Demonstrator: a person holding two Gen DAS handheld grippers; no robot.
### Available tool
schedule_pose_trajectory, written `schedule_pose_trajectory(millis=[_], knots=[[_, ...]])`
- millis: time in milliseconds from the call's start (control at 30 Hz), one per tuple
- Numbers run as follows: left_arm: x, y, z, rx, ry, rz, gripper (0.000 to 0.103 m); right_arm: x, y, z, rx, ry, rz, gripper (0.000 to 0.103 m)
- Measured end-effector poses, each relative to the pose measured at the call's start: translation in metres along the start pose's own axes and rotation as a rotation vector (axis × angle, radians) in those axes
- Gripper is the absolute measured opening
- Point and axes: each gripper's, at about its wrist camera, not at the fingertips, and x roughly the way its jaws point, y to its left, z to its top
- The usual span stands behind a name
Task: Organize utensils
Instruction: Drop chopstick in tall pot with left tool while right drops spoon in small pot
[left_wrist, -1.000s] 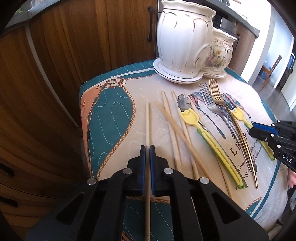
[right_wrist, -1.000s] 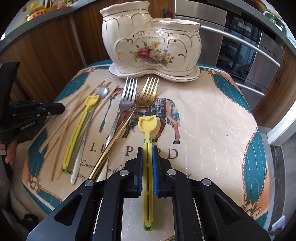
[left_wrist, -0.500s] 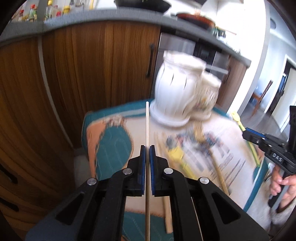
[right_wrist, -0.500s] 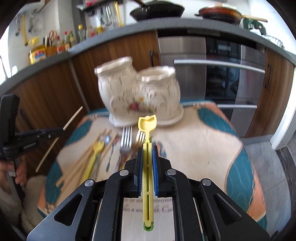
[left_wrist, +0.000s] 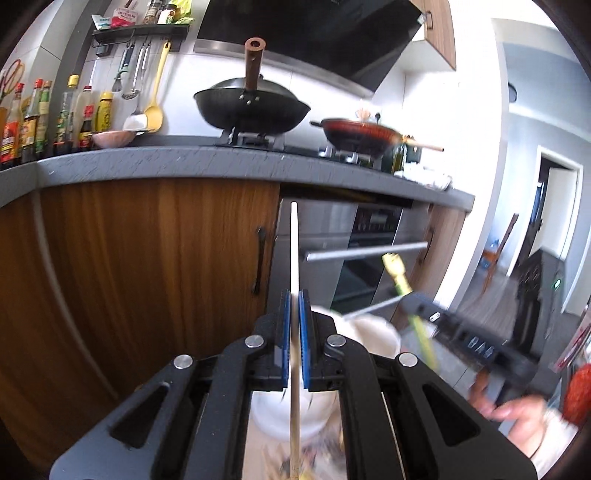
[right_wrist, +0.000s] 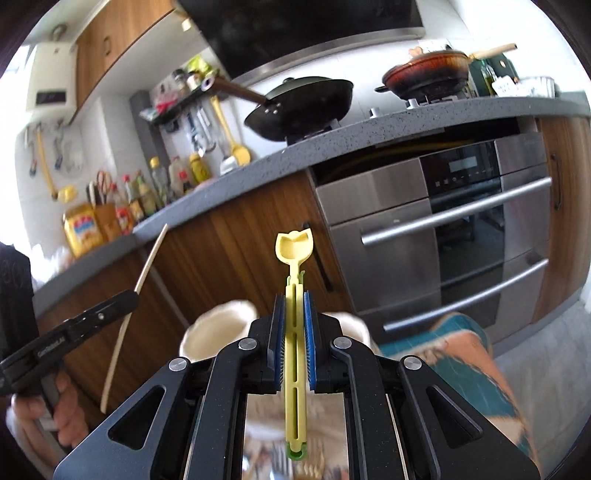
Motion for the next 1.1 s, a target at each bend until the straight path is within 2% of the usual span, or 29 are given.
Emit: schedule_pose_trajectory(millis=[100,200,400,600,767,967,1100], knots=[[0.024,-0.002,0.018,-0.023,-0.026,-0.011,0.004,0.02,-0.009,0.007,0.037,-0.02,0.029,0.011],[0.044,0.002,0.027,-0.055,-0.047,-0.028,0.004,0.038,-0.015,0.007,0.04,-0.021,-0.002,0.011],[0.069,0.0,0.028,-0.054,-0.088,-0.028,0.004,0.049,-0.021,0.0,0.015,-0.045,-0.041,0.011],[0.087,0.001,0.014,-0.044,-0.09,0.02,0.004,0.057,-0.022,-0.009,-0.016,-0.039,-0.06,0.011],[0.083,0.009,0.003,-0.044,-0.082,0.026,0.004,0.061,-0.026,-0.013,-0.015,-0.012,-0.074,0.011],[0.061,0.014,-0.004,-0.008,-0.084,0.035,0.004,0.038,-0.023,-0.017,-0.043,-0.002,-0.094,0.011],[0.05,0.013,-0.015,0.017,-0.025,0.05,0.004,0.021,-0.024,-0.026,-0.041,0.003,-0.096,0.011]])
